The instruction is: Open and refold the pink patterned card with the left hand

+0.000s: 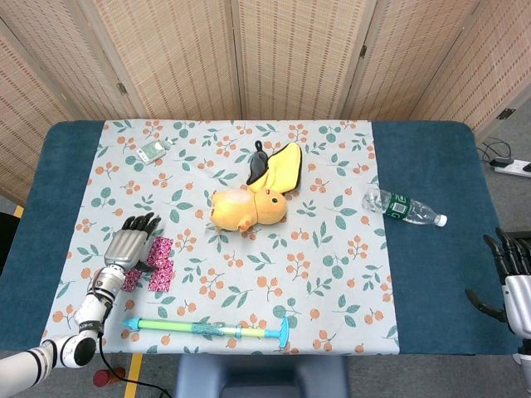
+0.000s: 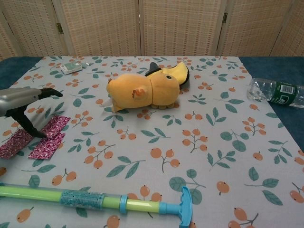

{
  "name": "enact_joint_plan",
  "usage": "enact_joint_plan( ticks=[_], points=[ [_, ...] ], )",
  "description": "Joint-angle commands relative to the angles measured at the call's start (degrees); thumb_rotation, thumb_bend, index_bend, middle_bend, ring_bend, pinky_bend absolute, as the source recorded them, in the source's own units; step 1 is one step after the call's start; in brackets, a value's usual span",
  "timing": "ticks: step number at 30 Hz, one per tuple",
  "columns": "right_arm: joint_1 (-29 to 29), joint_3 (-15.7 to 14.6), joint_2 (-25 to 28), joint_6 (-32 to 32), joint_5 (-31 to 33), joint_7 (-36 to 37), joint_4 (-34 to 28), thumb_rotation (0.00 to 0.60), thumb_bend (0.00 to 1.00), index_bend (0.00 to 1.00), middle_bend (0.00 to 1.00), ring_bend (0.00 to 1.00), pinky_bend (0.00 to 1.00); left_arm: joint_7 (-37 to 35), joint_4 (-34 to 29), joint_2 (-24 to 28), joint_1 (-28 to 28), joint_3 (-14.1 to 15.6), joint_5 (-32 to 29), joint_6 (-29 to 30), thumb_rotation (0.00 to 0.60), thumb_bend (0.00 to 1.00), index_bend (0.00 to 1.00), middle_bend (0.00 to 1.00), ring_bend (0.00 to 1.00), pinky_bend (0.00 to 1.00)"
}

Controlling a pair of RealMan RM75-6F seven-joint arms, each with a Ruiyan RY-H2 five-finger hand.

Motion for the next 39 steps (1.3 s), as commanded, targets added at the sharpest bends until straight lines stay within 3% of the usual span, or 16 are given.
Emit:
enact_joint_plan(
  ticks=[1,39],
  points=[
    [0.06,-0.02,-0.06,-0.14,0.01,0.04,0.09,0.6,0.23,0.0,0.0,0.0,0.0,0.6,-0.77,0.45,0.15,0.57,0.22,0.23,0.6,0.09,0.05,0.0,0.0,0.0],
    [-1.01,-0.05,-0.09,0.89,0.36,1.05,0.81,0.6,0.23,0.0,0.0,0.0,0.0,2.16,6.39,-3.17,-5.52,-2.69,-7.4,-4.99,0.6,0.09,0.05,0.0,0.0,0.0]
  ],
)
